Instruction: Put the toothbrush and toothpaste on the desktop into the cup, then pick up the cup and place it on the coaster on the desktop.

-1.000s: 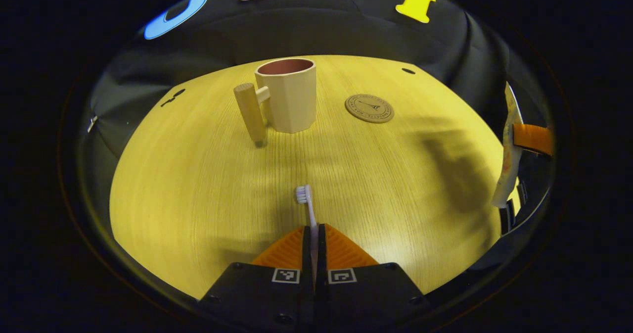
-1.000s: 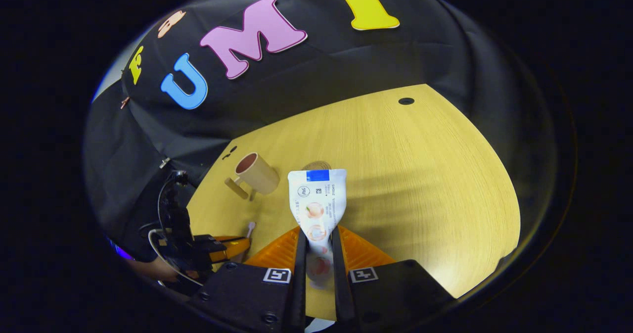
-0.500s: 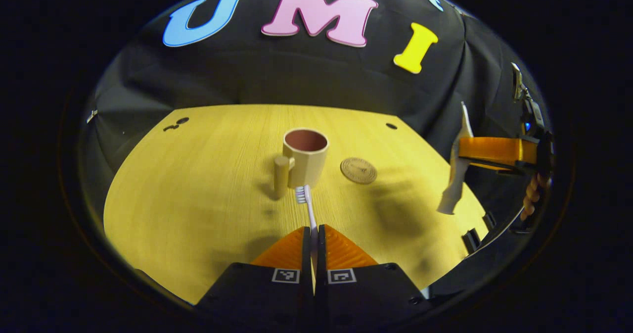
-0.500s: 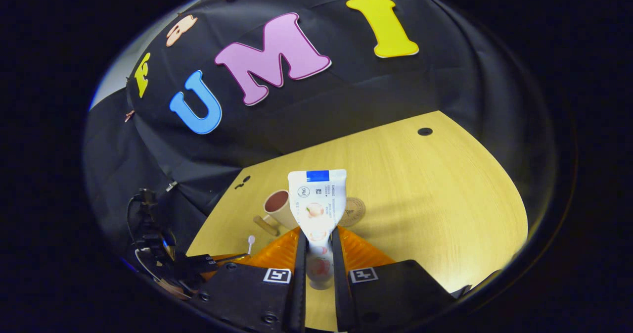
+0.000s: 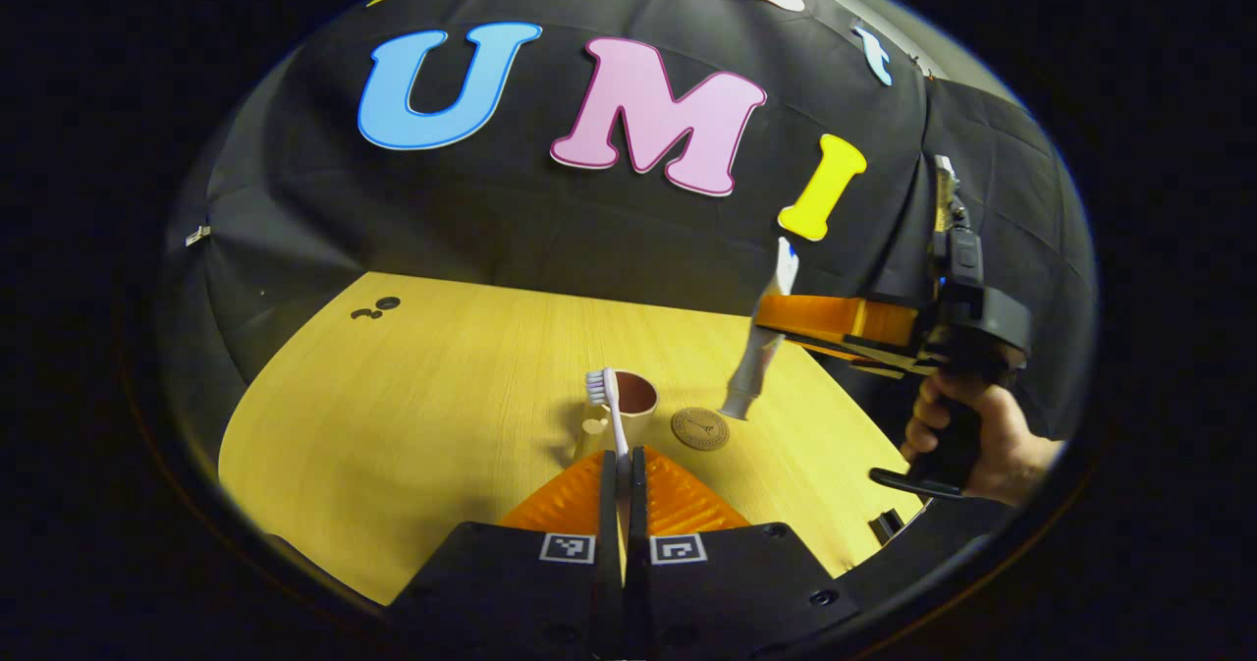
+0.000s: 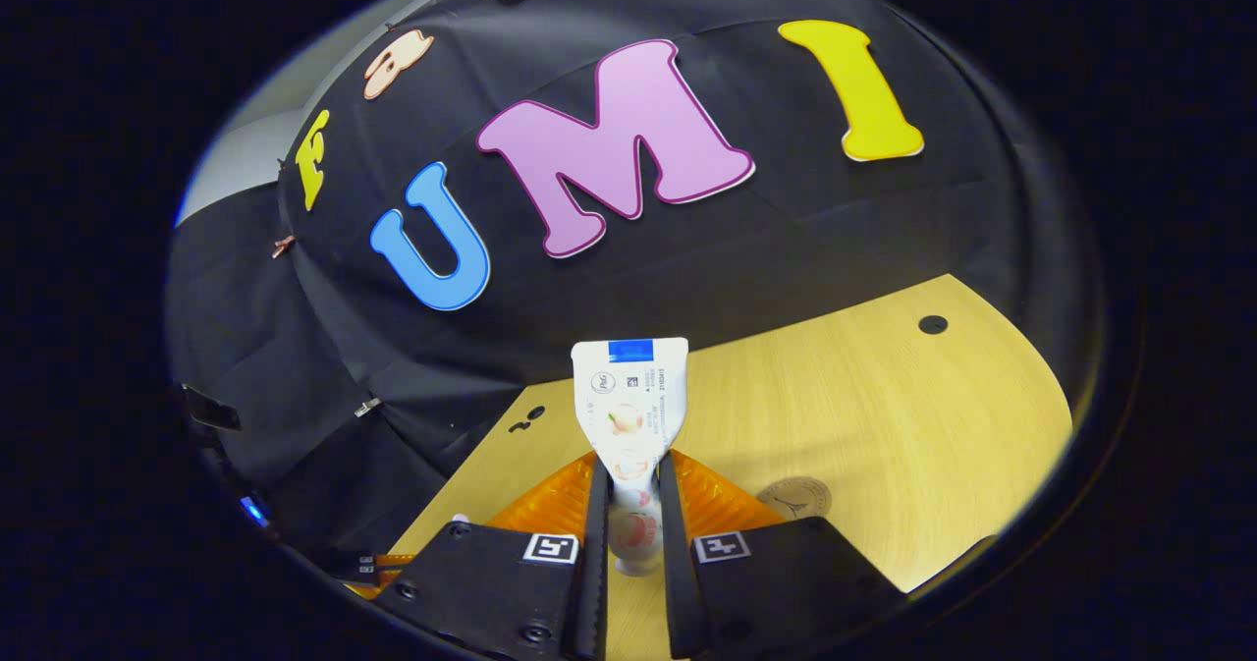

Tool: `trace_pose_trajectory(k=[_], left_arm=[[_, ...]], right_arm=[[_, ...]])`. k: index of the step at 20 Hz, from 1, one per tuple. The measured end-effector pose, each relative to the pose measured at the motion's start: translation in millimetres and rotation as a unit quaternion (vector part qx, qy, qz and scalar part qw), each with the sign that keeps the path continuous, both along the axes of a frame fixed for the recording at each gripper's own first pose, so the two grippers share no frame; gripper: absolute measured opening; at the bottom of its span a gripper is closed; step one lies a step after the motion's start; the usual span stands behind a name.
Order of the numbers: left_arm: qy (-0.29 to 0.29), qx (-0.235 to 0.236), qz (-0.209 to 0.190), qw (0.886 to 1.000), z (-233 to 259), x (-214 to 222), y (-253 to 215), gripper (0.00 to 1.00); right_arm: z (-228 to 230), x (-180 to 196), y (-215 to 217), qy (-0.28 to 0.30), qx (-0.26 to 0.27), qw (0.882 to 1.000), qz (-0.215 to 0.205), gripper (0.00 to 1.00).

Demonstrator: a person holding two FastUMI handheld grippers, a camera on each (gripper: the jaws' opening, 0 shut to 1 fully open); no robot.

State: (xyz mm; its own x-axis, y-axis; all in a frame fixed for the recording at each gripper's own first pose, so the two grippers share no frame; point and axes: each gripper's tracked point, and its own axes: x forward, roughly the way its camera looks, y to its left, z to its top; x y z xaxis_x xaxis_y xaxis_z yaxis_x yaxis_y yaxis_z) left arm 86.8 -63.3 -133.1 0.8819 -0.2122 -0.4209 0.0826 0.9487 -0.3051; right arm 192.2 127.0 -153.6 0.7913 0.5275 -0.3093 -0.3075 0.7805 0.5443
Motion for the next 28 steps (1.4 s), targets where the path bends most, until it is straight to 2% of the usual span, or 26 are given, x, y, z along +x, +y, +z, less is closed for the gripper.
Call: trace_pose_trajectory(k=[5, 10, 19, 20, 21, 24, 25, 26, 28], left_arm=[[-0.012, -0.002, 0.015, 1.000, 20, -8, 21, 0.06], [-0.009, 0.009, 0.021, 1.000, 23, -14, 31, 0.06], [0.009, 0.008, 0.037, 0.999, 13, -11, 39, 0.06], [0.010, 0.008, 0.039, 0.999, 12, -11, 39, 0.06], [0.012, 0.007, 0.042, 0.999, 12, -10, 40, 0.06], [0.015, 0.008, 0.050, 0.999, 10, -8, 44, 0.06], [0.015, 0.009, 0.052, 0.998, 11, -6, 45, 0.06], [0.015, 0.009, 0.054, 0.998, 11, -5, 45, 0.06], [0.013, 0.008, 0.060, 0.998, 13, -2, 45, 0.06]], right_arm=[[-10, 40, 38, -0.017, 0.003, 1.000, 0.007, 0.28], [-47, 56, 63, -0.009, -0.022, 1.000, 0.020, 0.28], [-103, 51, 78, 0.005, -0.088, 0.994, 0.057, 0.28], [-108, 50, 80, 0.010, -0.089, 0.994, 0.060, 0.22], [-113, 48, 80, 0.016, -0.091, 0.994, 0.063, 0.28], [-120, 42, 80, 0.026, -0.098, 0.992, 0.072, 0.31], [-122, 39, 81, 0.027, -0.102, 0.992, 0.075, 0.25], [-124, 38, 79, 0.029, -0.106, 0.991, 0.076, 0.39], [-126, 31, 79, 0.036, -0.108, 0.990, 0.081, 0.44]])
